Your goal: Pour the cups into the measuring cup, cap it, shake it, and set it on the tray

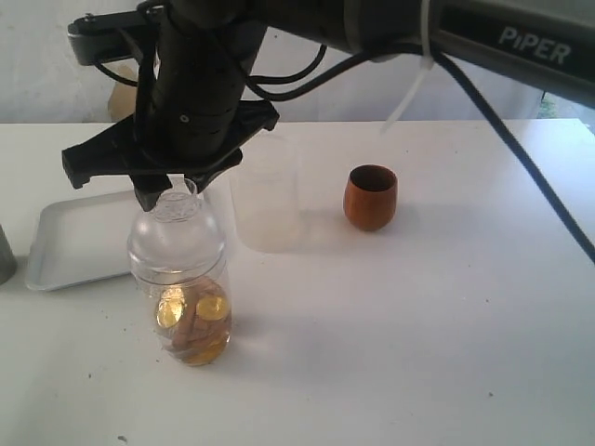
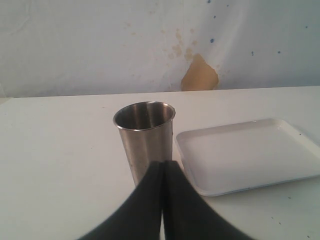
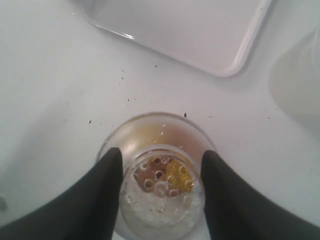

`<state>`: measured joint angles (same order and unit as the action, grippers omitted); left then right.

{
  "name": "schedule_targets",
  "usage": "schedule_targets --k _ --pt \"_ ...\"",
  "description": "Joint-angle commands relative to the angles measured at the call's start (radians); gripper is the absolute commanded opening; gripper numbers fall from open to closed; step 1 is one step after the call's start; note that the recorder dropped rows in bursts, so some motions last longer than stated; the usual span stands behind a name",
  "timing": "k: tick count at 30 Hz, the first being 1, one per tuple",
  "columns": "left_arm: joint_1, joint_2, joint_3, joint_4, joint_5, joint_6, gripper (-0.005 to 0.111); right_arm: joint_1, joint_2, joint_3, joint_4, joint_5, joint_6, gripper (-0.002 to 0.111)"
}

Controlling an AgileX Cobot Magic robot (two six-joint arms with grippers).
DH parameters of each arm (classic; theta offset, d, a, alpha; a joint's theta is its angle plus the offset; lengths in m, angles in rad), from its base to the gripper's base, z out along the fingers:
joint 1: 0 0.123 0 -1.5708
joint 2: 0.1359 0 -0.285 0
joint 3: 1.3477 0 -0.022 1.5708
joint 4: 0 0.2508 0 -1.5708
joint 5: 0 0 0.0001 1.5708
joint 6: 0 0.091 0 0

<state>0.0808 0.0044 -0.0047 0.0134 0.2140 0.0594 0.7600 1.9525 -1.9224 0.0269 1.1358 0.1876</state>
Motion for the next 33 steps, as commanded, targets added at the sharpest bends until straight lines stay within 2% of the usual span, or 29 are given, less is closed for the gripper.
schedule_targets --k 1,3,7,11,17,22,29,31,33 --pt "-0.005 -0.004 0.005 0.009 -0.012 0.003 0.0 -0.001 0.017 0.004 -0.044 0.047 -0.036 0.005" --pt "-0.005 -0.004 0.005 0.009 -0.012 0.003 0.0 -0.001 0.017 0.004 -0.044 0.048 -0.036 0.013" --pt "-0.005 -0.004 0.005 0.009 -0.012 0.003 0.0 -0.001 0.017 0.004 -0.041 0.048 -0.036 0.038" --pt "-0.005 -0.004 0.005 0.009 -0.012 0.003 0.0 -0.001 0.017 0.004 -0.038 0.048 -0.034 0.051" --pt "-0.005 -0.004 0.005 0.009 -0.012 0.003 0.0 -0.001 0.003 0.0 -0.035 0.04 -0.034 0.053" --pt "-0.005 -0.004 0.005 0.009 -0.012 0.003 0.0 -0.001 -0.026 0.0 -0.035 0.023 -0.034 0.058" --pt "-0.005 -0.004 0.005 0.009 -0.012 0.003 0.0 -0.001 -0.079 0.0 -0.035 -0.037 -0.034 0.058" --pt "-0.005 -0.004 0.005 0.009 -0.012 0.003 0.0 -0.001 -0.092 0.0 -0.027 -0.056 -0.034 0.054" --pt "-0.005 -0.004 0.005 0.009 -0.012 0.003 0.0 -0.001 -0.102 0.0 -0.021 -0.066 -0.034 0.04"
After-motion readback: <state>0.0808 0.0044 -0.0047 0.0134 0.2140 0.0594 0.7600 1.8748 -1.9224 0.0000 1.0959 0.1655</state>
